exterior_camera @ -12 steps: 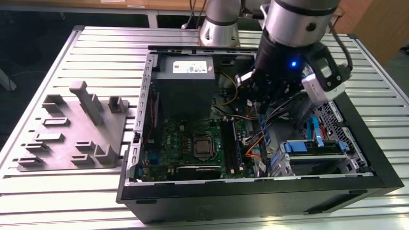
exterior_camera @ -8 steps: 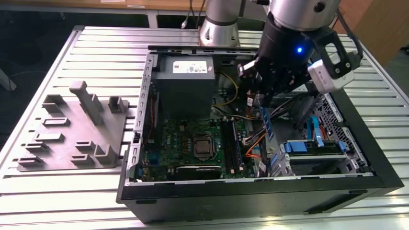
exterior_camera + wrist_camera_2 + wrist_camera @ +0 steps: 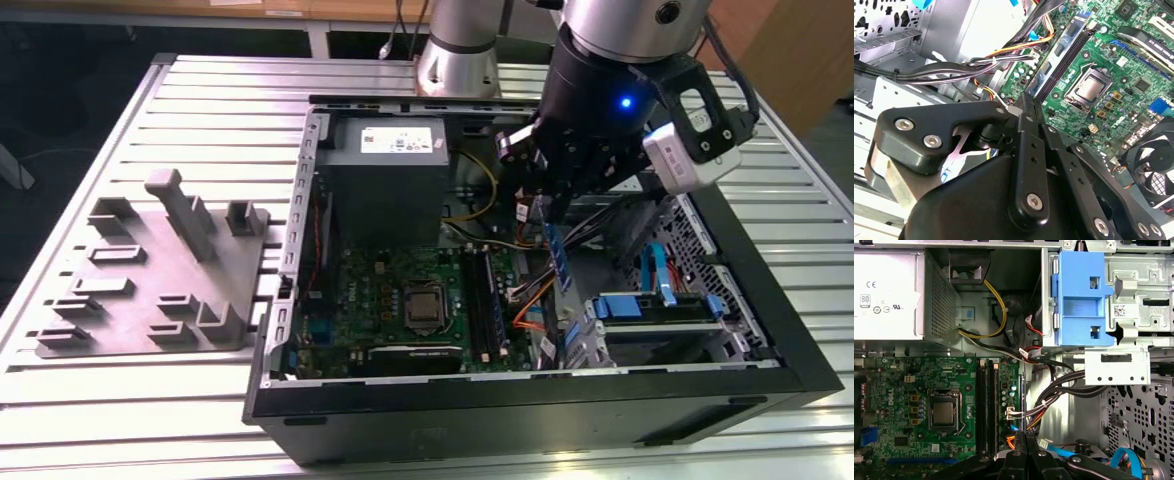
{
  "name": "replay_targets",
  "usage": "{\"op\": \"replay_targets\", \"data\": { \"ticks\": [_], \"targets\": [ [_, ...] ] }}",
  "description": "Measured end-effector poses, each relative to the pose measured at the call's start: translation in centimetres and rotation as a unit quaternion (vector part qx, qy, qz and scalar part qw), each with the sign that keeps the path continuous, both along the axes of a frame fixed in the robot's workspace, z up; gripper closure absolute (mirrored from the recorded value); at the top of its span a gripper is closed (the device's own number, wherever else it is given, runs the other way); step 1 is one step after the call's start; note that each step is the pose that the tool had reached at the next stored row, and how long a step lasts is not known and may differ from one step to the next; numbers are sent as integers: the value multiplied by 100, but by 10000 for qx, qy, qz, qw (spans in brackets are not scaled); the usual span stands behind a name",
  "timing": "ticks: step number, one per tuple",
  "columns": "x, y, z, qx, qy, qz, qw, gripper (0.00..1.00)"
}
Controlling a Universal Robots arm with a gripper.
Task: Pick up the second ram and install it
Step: 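Insert the second ram into the second slot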
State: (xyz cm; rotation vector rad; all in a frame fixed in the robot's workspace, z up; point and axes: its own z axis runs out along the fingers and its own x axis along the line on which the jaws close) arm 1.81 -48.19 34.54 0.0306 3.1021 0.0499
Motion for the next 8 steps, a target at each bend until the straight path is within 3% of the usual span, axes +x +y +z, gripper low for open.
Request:
{"op": "replay_targets", "data": {
  "ticks": [8],
  "targets": [
    [0, 0, 1, 0, 0, 0, 10000, 89]
  ]
}}
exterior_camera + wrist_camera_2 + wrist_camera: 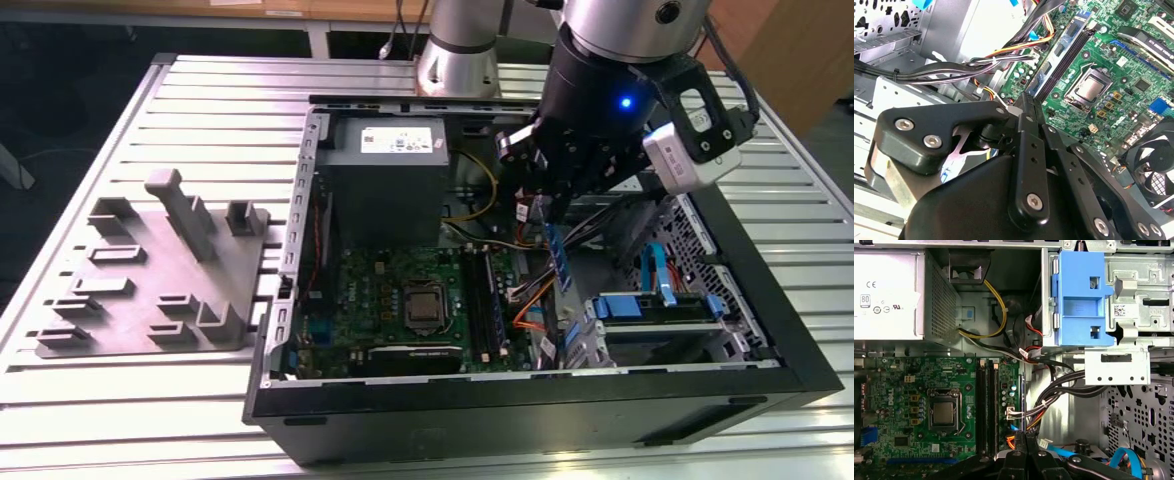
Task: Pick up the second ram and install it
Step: 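Insert the second ram into the second slot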
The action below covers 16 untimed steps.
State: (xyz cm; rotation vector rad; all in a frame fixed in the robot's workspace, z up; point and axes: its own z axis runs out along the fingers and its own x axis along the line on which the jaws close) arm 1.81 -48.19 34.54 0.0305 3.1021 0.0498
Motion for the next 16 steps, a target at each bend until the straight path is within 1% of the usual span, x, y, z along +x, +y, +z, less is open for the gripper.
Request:
{"op": "replay_targets", "data": {
  "ticks": [2, 16],
  "targets": [
    [0, 0, 15, 0, 0, 0, 10000, 89],
    [-7, 0, 18, 1, -1, 13, 10000, 89]
  ]
}}
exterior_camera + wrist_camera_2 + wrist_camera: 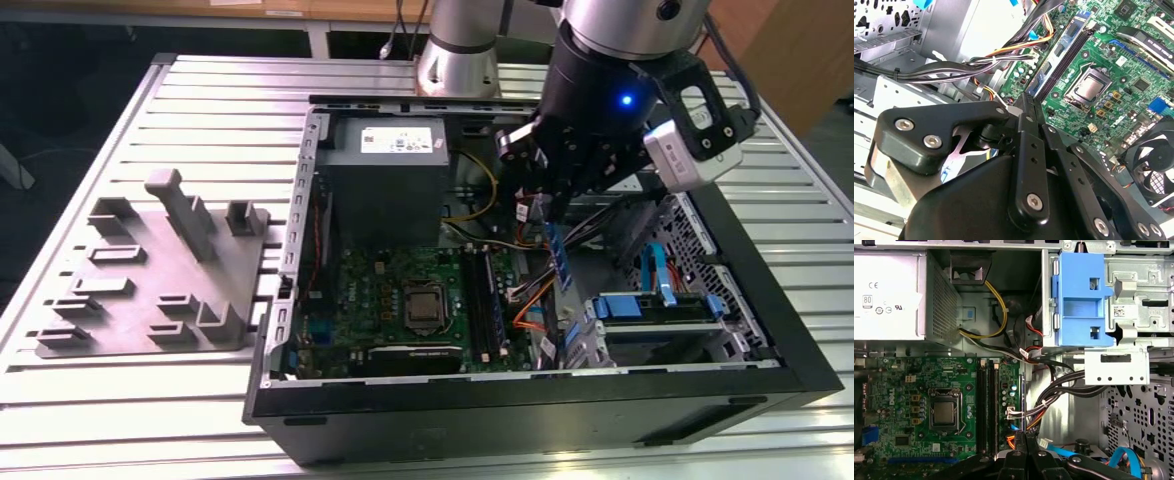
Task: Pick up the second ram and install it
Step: 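Insert the second ram into the second slot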
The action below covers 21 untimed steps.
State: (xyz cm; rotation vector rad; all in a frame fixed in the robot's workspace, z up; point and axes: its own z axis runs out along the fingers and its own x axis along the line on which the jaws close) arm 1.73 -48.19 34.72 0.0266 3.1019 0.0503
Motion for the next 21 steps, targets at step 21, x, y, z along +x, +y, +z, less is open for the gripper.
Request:
{"op": "replay_targets", "data": {
  "ticks": [21],
  "targets": [
    [-212, 1, -46, 1, -3, 192, 9998, 89]
  ]
}}
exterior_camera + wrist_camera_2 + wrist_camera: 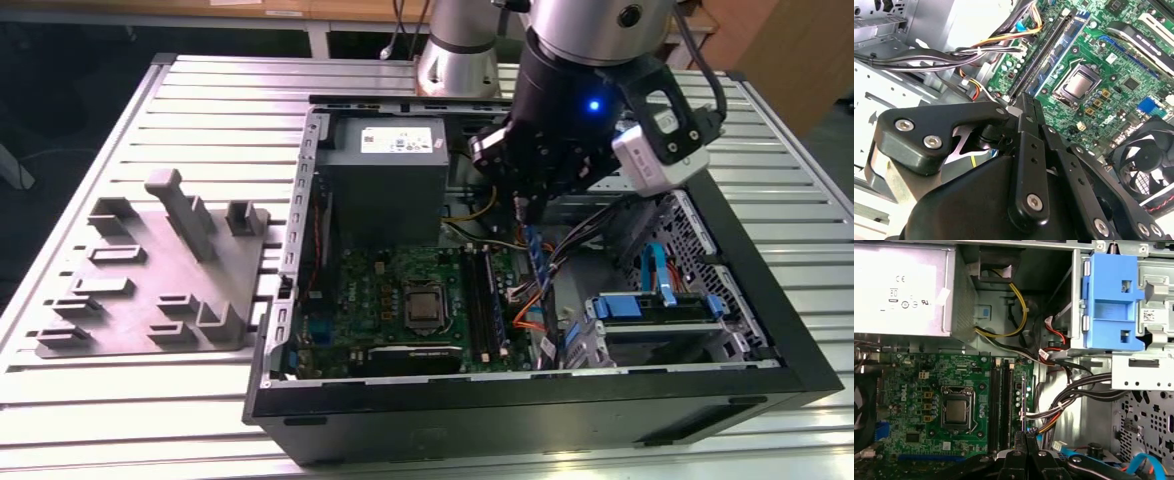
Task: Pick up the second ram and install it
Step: 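Insert the second ram into the second slot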
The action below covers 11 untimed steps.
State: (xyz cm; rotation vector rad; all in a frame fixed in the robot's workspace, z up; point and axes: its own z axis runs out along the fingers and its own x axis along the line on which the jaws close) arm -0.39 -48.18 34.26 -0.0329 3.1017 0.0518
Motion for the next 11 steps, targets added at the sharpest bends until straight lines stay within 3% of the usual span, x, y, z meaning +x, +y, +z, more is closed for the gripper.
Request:
{"op": "replay_targets", "data": {
  "ticks": [11],
  "targets": [
    [-122, 2, -27, 0, 0, 3, 10000, 89]
  ]
}}
